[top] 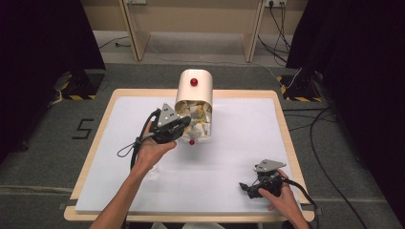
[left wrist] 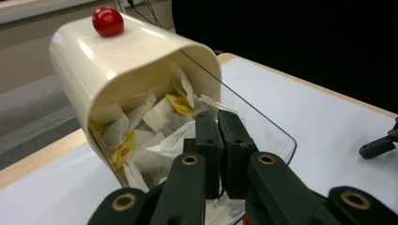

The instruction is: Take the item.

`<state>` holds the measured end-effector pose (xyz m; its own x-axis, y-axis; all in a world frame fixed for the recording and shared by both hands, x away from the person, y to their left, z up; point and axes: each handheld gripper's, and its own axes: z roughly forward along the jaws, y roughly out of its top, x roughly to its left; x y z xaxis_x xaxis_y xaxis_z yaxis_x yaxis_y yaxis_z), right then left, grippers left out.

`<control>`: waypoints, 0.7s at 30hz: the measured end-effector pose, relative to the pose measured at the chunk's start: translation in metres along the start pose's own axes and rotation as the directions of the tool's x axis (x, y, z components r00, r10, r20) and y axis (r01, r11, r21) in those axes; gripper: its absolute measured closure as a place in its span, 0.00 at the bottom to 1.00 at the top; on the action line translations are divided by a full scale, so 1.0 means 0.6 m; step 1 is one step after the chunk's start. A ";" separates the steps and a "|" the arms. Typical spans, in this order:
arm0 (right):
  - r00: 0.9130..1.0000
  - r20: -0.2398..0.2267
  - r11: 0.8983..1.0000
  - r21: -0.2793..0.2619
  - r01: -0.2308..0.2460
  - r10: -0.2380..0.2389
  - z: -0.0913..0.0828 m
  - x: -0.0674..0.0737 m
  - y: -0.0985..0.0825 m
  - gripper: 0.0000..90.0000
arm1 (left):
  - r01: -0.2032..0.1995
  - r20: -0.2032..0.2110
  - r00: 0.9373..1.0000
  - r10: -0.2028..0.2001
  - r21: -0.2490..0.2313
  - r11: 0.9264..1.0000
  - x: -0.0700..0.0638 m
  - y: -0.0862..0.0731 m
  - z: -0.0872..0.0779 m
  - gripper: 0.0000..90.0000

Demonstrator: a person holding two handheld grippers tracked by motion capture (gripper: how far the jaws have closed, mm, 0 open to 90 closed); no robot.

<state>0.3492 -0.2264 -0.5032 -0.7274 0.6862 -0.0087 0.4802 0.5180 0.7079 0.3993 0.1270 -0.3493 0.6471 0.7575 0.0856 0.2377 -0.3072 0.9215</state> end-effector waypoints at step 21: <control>1.000 0.000 1.000 0.000 -0.002 0.002 0.000 0.000 0.000 0.06 | -0.030 -0.021 0.999 0.029 -0.071 0.997 0.026 0.031 -0.076 0.96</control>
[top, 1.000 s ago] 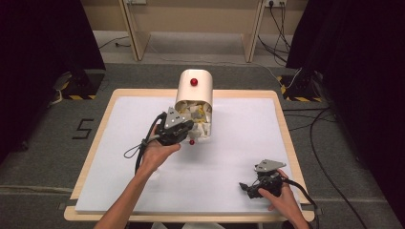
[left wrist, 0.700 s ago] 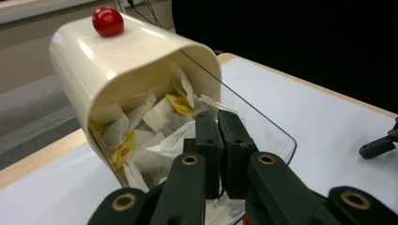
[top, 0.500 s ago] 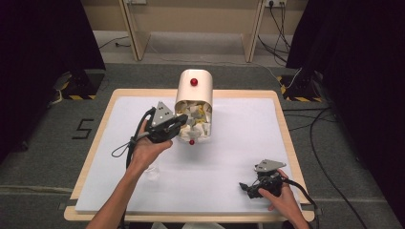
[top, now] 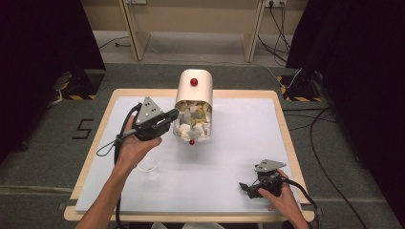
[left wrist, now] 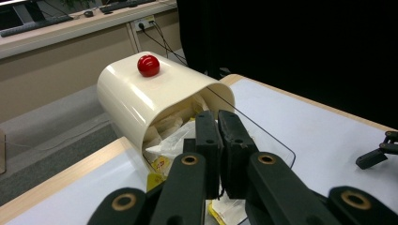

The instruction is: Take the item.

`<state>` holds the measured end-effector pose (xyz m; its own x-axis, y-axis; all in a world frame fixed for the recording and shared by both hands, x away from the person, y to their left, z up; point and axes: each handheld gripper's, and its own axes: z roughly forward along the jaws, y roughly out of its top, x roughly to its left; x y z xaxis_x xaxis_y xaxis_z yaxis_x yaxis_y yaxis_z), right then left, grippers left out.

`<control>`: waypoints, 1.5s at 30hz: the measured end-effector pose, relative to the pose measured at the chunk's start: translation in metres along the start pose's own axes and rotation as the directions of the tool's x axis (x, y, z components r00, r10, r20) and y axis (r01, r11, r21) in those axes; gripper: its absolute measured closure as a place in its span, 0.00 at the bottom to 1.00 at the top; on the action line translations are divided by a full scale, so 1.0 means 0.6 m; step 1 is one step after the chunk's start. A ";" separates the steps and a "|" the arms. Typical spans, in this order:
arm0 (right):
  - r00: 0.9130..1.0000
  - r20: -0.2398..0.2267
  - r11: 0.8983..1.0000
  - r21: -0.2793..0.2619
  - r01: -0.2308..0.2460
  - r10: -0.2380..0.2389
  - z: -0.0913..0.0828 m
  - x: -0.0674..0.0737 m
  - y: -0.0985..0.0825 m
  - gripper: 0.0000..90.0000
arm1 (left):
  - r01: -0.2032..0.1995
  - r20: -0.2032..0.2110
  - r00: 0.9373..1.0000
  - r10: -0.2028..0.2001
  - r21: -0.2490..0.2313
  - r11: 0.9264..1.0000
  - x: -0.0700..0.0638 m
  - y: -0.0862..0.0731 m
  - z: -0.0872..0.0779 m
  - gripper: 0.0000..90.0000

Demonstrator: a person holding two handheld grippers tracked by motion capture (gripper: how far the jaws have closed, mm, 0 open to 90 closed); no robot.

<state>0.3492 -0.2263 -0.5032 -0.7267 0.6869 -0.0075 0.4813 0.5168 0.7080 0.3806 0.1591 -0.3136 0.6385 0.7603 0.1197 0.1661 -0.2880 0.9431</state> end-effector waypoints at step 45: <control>1.000 0.001 1.000 -0.001 0.002 -0.002 0.000 0.000 0.000 0.06 | 0.043 0.059 0.997 -0.044 0.009 0.999 0.005 -0.091 -0.106 0.96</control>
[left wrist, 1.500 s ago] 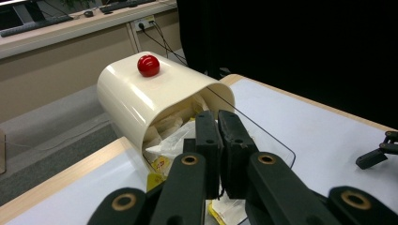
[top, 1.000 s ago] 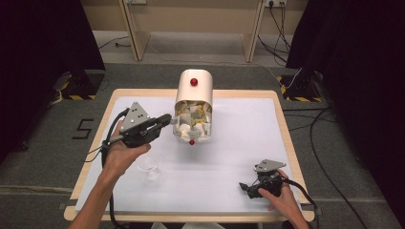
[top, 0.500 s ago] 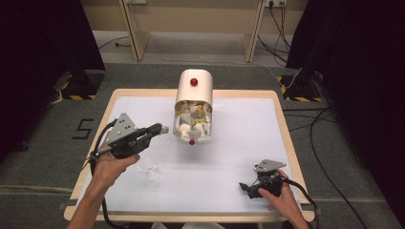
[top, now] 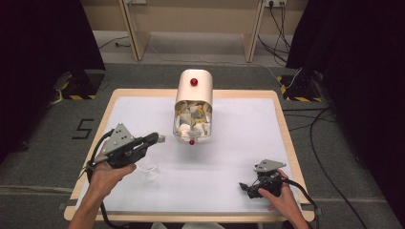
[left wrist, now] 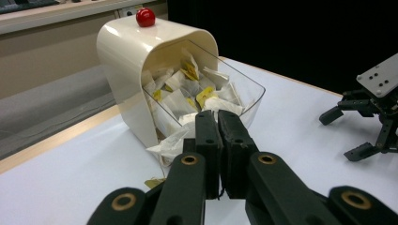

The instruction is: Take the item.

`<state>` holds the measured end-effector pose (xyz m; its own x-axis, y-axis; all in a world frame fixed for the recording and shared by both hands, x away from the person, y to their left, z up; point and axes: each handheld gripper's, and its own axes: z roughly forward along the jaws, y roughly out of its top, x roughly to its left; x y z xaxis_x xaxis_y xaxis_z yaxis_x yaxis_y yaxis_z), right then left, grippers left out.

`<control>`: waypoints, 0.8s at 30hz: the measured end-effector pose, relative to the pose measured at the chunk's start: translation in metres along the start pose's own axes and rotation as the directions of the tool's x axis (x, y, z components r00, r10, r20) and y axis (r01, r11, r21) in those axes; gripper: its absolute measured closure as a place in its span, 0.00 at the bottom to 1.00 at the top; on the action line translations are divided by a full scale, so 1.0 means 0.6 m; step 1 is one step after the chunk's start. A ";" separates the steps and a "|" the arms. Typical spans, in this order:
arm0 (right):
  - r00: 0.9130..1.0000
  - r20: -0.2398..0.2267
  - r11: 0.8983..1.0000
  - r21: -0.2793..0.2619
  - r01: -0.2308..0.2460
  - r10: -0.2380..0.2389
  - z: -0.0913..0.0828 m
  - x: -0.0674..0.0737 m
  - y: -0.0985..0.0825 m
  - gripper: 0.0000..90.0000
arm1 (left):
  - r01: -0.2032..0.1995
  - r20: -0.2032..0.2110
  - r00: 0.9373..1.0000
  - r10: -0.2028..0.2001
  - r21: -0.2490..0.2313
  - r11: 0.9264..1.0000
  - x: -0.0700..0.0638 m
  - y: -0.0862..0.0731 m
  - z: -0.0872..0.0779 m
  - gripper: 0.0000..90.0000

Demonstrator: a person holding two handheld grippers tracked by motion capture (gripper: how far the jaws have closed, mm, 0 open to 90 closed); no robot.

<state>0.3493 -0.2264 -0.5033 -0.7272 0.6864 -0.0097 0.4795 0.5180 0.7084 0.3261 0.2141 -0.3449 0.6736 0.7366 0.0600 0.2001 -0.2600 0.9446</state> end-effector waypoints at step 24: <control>1.000 0.000 1.000 0.001 -0.001 0.001 0.000 0.000 0.000 0.06 | 0.051 -0.013 0.999 -0.051 0.023 0.998 -0.018 -0.076 -0.032 0.96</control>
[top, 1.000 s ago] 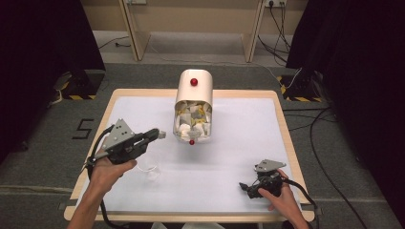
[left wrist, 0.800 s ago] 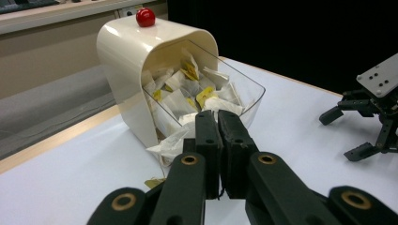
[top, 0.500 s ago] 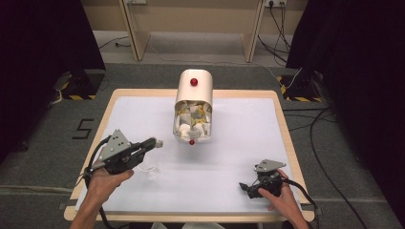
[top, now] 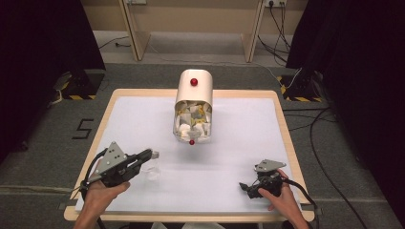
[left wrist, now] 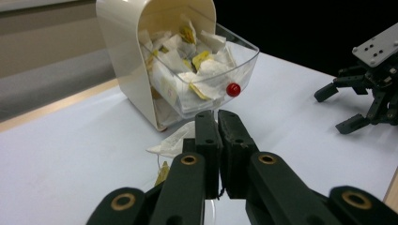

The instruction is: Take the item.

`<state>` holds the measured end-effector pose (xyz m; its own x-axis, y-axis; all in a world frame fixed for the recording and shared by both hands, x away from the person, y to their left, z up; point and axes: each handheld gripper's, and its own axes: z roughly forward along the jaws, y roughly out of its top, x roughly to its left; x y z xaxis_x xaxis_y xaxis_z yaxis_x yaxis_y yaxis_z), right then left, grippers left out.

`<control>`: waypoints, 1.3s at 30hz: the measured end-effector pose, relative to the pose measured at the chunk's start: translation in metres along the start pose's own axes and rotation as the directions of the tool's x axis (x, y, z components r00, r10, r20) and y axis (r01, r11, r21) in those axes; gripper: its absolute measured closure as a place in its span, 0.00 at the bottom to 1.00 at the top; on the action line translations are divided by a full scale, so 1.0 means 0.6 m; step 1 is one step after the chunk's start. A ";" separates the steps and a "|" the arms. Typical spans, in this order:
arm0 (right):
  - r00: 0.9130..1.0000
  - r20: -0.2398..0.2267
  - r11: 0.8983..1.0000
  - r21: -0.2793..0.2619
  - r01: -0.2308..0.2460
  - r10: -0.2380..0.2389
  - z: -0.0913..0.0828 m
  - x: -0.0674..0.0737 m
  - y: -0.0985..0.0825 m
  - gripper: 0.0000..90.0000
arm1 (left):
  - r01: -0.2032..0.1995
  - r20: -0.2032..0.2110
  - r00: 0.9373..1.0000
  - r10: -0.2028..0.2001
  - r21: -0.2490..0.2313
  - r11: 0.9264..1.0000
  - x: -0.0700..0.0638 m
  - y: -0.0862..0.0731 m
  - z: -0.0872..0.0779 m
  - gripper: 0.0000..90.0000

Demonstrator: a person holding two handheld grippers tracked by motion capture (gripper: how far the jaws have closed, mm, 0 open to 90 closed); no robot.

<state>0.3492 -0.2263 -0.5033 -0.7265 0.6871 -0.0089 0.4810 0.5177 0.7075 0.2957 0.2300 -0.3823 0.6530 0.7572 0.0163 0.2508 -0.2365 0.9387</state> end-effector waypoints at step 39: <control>1.000 0.000 1.000 0.000 0.001 -0.001 0.000 0.000 0.000 0.06 | 0.066 -0.059 0.996 -0.060 0.104 0.992 0.027 -0.069 0.040 0.90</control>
<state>0.3492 -0.2263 -0.5033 -0.7269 0.6867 -0.0092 0.4804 0.5180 0.7077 0.3131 0.2375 -0.4294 0.5938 0.8044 -0.0196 0.3659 -0.2482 0.8970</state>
